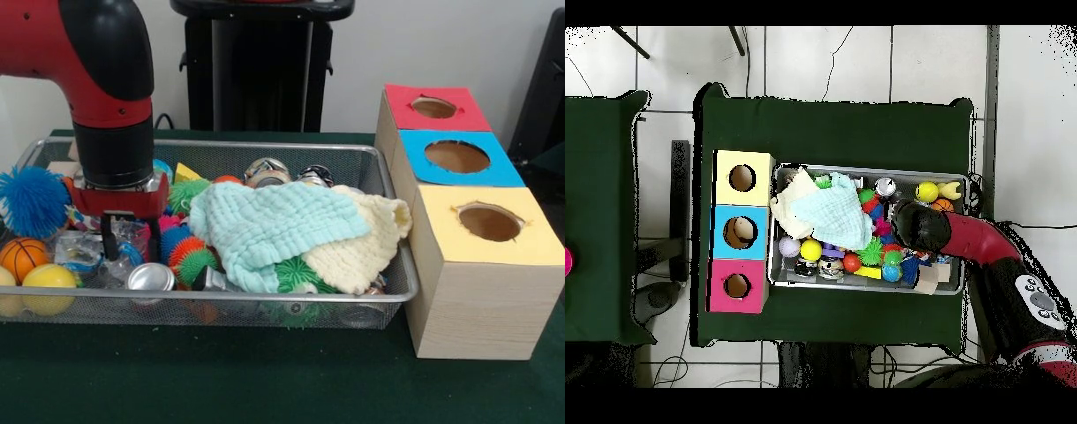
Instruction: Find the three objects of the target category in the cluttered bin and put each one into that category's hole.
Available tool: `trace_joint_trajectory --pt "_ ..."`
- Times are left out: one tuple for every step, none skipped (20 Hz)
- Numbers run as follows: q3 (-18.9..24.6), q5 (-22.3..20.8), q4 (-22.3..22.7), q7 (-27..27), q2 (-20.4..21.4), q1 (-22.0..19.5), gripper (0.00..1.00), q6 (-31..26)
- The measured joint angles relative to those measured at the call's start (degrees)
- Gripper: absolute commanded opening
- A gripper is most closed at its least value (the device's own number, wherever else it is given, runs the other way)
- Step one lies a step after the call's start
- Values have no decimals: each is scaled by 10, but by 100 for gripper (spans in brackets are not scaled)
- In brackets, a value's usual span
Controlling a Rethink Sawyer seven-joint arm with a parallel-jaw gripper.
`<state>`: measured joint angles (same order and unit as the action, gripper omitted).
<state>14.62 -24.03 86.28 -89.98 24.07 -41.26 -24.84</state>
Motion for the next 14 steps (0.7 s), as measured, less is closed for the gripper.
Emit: trace_joint_trajectory --pt "0 0 0 0 0 0 100 0" --pt "0 0 0 0 0 0 100 0" --pt "0 0 0 0 0 0 100 0" --pt "0 0 -1 0 -1 0 100 0" --pt "0 0 -2 0 -1 0 100 0" --pt "0 0 -2 0 -2 0 100 0" --pt "0 0 -3 0 -2 0 100 0" --pt "0 0 -7 0 -6 -1 100 0" --pt "0 0 -10 0 -8 -1 100 0" --pt "0 0 -12 0 -10 -1 100 0" --pt "0 -3 -20 0 -17 -2 100 0" --pt "0 -4 -23 0 -20 -3 100 0" --pt "1 -5 -28 0 -22 -3 100 0" --pt "2 -6 -34 0 -24 -3 100 0"
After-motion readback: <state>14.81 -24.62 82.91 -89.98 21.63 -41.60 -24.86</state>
